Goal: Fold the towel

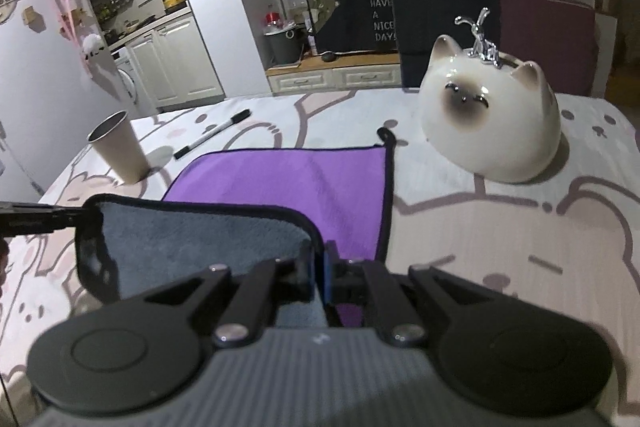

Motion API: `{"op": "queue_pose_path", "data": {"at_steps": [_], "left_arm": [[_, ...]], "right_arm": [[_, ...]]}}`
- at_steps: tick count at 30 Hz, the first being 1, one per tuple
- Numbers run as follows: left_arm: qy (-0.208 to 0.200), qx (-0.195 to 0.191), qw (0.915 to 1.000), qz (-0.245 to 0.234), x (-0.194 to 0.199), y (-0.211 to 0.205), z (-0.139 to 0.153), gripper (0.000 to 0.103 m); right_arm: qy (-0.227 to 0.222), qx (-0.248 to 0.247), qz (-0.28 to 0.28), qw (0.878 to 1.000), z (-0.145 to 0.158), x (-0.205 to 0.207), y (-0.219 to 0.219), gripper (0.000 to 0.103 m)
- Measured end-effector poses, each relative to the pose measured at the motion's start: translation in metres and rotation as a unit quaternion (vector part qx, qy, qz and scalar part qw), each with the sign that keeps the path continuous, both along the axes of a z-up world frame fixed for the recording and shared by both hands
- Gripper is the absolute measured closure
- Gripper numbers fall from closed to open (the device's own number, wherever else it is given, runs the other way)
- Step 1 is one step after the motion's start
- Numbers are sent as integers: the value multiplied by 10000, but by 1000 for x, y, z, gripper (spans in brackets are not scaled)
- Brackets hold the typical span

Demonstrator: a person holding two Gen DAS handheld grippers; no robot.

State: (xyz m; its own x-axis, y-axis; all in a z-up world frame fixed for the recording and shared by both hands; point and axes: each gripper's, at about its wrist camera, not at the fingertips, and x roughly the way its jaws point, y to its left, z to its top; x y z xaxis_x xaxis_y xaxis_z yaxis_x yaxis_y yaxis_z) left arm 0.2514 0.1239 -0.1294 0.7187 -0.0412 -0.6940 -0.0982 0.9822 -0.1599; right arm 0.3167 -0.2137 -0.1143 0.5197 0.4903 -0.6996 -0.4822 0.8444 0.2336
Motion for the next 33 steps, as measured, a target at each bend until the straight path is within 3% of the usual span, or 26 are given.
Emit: {"op": "queue_pose_path", "data": {"at_steps": [9,22,33], "left_arm": [[-127,185,9997,94,40,9,-2,98],[20,638,9979,59,103,13,-23,97],[59,869,9962,70,141,16,-22,97]], "right_arm": [[-127,9,-59,9999,-3,31,15,98],[-236,-204,-69,9995,-18,76,35,98],[-334,-352,-155,9987,-19,97,48,97]]}}
